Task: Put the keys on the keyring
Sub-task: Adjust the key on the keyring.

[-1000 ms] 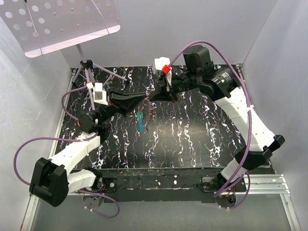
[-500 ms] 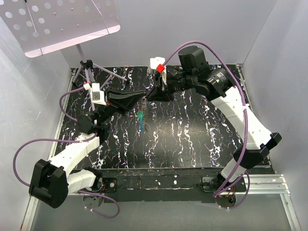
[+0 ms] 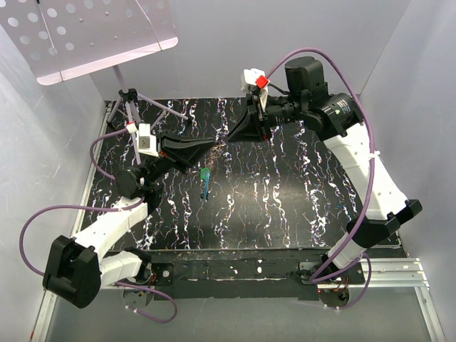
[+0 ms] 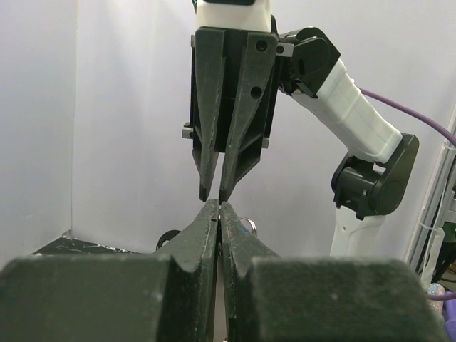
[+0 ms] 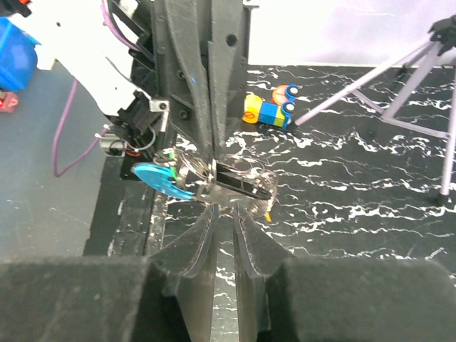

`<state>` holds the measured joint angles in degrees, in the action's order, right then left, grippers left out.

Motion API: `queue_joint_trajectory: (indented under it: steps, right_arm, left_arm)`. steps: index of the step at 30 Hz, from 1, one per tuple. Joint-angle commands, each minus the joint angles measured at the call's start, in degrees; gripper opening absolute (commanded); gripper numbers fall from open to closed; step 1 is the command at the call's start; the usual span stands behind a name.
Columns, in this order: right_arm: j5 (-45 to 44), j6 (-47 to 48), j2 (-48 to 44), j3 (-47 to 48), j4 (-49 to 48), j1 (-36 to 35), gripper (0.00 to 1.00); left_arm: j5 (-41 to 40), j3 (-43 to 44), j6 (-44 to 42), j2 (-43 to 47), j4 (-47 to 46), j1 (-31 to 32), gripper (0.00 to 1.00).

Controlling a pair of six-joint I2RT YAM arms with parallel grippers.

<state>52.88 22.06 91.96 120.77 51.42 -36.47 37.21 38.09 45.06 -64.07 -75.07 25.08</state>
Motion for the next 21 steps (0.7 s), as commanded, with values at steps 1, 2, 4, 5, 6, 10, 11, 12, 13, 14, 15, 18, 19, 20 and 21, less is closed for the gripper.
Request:
queue_joint_trajectory:
  steps: [1,2,4,5,6,10,11,12,13,14,15,18,19,20,21]
  right_arm:
    - [4.6,-3.9,-0.6,1.2,-3.3,-0.4,0.22]
    - [4.9,-4.1,-0.4,1.2,-3.5,-0.6,0.22]
    - [5.0,-4.4,-0.3,0.7,-3.7,-1.1,0.22]
    - [4.9,-4.6,-0.1,0.4,-3.9,-1.4,0.22]
    - [4.3,-4.7,-0.1,0.3,-4.1,-1.6,0.22]
    - [3.1,-5.6,0.7,0.1,-4.8,-1.9,0.25]
    - [2.8,-5.9,0.8,0.1,-5.0,-1.9,0.25]
    - [2.8,-5.9,0.9,0.0,-5.0,-2.0,0.25]
    - [2.8,-5.9,1.0,-0.3,-5.2,-2.1,0.25]
    - [2.5,-5.9,1.0,-0.3,-5.1,-2.2,0.25]
    - [2.4,-5.7,1.2,-0.4,-5.1,-2.4,0.25]
    - [1.8,-5.7,1.4,-0.7,-5.1,-2.7,0.26]
    - [1.8,-5.7,1.3,-0.8,-5.1,-2.8,0.26]
    - [1.7,-5.7,1.4,-0.9,-5.1,-2.8,0.26]
    - [1.6,-5.7,1.4,-1.0,-5.2,-2.7,0.26]
  left_arm:
    - [0.5,2.0,1.0,0.5,-13.3,0.0,0.0]
    - [0.4,2.0,1.0,0.5,-13.2,0.0,0.0]
    - [0.4,2.0,1.1,0.3,-13.3,-0.1,0.0]
    - [0.4,2.0,1.2,0.4,-13.3,0.0,0.0]
    - [0.4,2.1,1.2,0.3,-13.2,0.0,0.0]
    - [0.5,2.3,1.3,0.0,-13.3,0.0,0.0]
    - [0.5,2.3,1.3,0.1,-13.3,0.0,0.0]
    - [0.4,2.3,1.3,0.2,-13.3,0.0,0.0]
    - [0.5,2.3,1.3,0.4,-13.3,0.0,0.0]
    - [0.5,2.2,1.3,0.4,-13.3,0.1,0.0]
    - [0.5,2.2,1.3,0.4,-13.3,0.0,0.0]
    - [0.3,1.9,1.3,0.6,-13.3,0.0,0.0]
    - [0.3,2.0,1.2,0.5,-13.3,0.0,0.0]
    - [0.2,2.0,1.2,0.7,-13.3,0.0,0.0]
    - [0.2,1.8,1.1,0.6,-13.3,0.0,0.0]
